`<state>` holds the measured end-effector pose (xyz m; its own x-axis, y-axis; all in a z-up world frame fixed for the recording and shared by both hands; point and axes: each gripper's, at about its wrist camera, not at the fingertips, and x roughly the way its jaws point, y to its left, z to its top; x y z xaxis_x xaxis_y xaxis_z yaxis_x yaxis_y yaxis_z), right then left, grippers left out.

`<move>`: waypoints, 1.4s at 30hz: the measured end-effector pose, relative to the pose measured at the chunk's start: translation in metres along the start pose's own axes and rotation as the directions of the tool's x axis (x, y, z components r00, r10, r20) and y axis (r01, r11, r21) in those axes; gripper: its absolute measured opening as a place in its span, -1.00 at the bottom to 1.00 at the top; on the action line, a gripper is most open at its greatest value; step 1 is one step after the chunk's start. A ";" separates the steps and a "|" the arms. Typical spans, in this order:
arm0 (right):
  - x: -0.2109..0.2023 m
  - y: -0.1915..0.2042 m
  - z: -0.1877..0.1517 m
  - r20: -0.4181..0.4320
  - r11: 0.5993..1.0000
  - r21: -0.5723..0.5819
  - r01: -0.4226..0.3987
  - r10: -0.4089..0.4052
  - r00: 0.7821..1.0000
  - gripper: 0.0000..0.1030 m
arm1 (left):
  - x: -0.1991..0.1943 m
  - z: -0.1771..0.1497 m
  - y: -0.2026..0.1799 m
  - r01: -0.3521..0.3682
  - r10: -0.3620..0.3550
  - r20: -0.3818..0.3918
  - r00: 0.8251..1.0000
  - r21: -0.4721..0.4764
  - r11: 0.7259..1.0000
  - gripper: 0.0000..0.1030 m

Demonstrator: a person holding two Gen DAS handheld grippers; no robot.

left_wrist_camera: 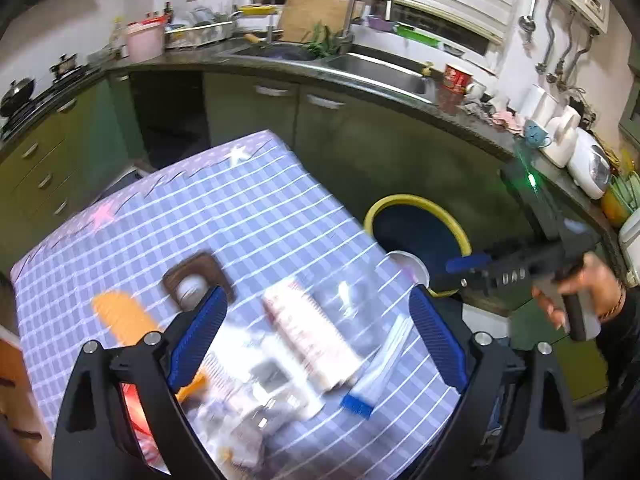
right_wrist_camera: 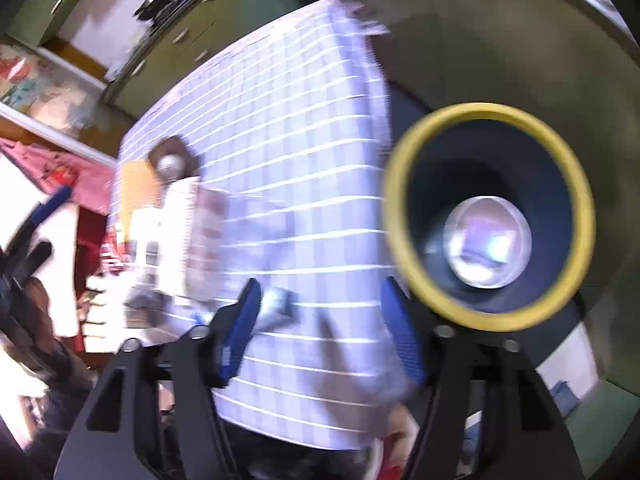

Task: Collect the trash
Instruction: 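Grasp the clear plastic cup on the table with the right tool, then carry the plastic cup to the bin and release it with the right tool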

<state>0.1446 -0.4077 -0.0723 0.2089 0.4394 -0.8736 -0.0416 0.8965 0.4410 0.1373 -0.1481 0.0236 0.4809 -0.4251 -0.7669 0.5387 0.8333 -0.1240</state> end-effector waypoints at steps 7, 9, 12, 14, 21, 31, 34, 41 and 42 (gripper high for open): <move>0.035 0.054 0.017 -0.073 1.000 -0.018 0.017 -0.018 0.997 0.50 | -0.024 -0.039 0.027 -0.040 0.041 0.014 0.999 -0.052 0.998 0.72; 0.043 0.058 0.022 -0.081 0.999 -0.002 0.042 -0.042 0.996 0.50 | -0.032 -0.049 0.037 -0.060 0.062 0.022 0.998 -0.064 0.996 0.72; 0.052 0.055 0.031 -0.091 0.998 0.023 0.060 -0.058 0.994 0.50 | -0.039 -0.058 0.047 -0.075 0.078 0.029 0.997 -0.081 0.994 0.73; 0.059 0.057 0.036 -0.092 0.997 0.028 0.075 -0.072 0.993 0.50 | -0.042 -0.063 0.054 -0.085 0.088 0.033 0.996 -0.092 0.992 0.73; 0.084 0.071 0.045 -0.130 0.997 0.010 0.072 -0.070 0.989 0.48 | -0.049 -0.074 0.064 -0.092 0.097 0.038 0.995 -0.107 0.990 0.73; 0.092 0.082 0.051 -0.131 0.999 -0.021 0.036 -0.039 0.991 0.10 | -0.050 -0.075 0.063 -0.094 0.097 0.032 0.995 -0.099 0.991 0.73; 0.063 0.073 0.052 -0.067 1.000 -0.013 0.007 -0.007 0.998 0.09 | -0.050 -0.074 0.060 -0.091 0.094 0.032 0.995 -0.093 0.991 0.73; -0.009 0.000 0.051 0.104 0.992 0.086 0.091 -0.100 0.990 0.10 | -0.048 -0.071 0.053 -0.082 0.085 0.028 0.996 -0.071 0.994 0.73; -0.013 -0.019 0.050 0.117 0.984 0.110 0.143 -0.155 0.981 0.11 | -0.048 -0.071 0.051 -0.082 0.084 0.028 0.996 -0.068 0.994 0.73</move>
<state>0.1916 -0.4331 -0.0592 0.3261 0.2852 -0.9013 0.0967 0.9384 0.3319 0.0928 -0.0600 0.0094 0.5440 -0.3632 -0.7564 0.4489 0.8876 -0.1033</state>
